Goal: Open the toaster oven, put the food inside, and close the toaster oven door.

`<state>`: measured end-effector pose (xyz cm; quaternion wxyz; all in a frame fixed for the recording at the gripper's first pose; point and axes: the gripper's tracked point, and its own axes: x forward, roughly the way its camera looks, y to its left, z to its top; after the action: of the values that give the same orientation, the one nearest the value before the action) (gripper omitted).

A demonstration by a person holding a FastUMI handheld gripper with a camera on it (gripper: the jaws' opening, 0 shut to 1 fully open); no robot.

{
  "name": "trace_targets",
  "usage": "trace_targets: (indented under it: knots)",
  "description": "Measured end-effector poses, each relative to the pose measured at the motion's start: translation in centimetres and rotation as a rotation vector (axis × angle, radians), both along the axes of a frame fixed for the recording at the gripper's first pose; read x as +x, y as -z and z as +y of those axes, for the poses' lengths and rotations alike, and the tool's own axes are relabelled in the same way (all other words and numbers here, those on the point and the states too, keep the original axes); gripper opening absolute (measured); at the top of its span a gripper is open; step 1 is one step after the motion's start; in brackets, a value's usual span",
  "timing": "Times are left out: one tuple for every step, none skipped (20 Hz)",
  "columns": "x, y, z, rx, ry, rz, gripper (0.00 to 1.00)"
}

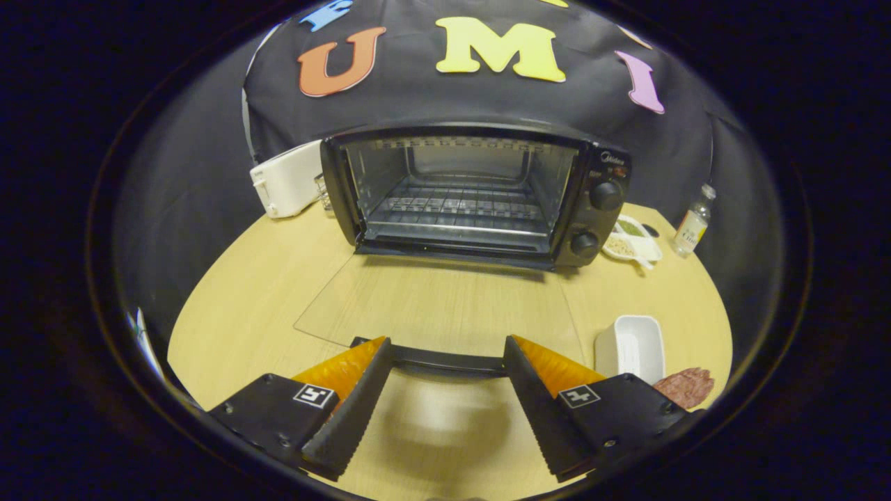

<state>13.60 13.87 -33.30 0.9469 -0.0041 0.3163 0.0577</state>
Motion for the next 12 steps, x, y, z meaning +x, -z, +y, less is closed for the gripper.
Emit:
trace_targets:
  knots:
    - [-0.3,-1.0,-1.1,-0.002,0.003,-0.018,1.0]
    - [-0.7,-2.1,-2.7,-0.007,0.012,-0.033,1.0]
    - [-1.0,-3.1,-4.6,-0.014,0.028,-0.046,1.0]
    - [-1.3,-3.9,-6.9,-0.018,0.046,-0.058,1.0]
    - [-1.7,-4.6,-9.3,-0.022,0.069,-0.065,1.0]
    - [-2.2,-5.0,-12.3,-0.028,0.093,-0.065,1.0]
    - [-2.6,-5.0,-14.8,-0.029,0.114,-0.059,1.0]
    - [-3.2,-4.7,-17.1,-0.021,0.126,-0.042,1.0]
    - [-3.8,-4.3,-18.9,-0.009,0.133,-0.023,1.0]
    - [-4.3,-3.7,-20.9,0.002,0.144,-0.006,0.98]
    - [-4.8,-3.0,-22.8,0.011,0.149,0.014,0.97]
    - [-5.2,-2.2,-24.2,0.024,0.148,0.04,0.96]
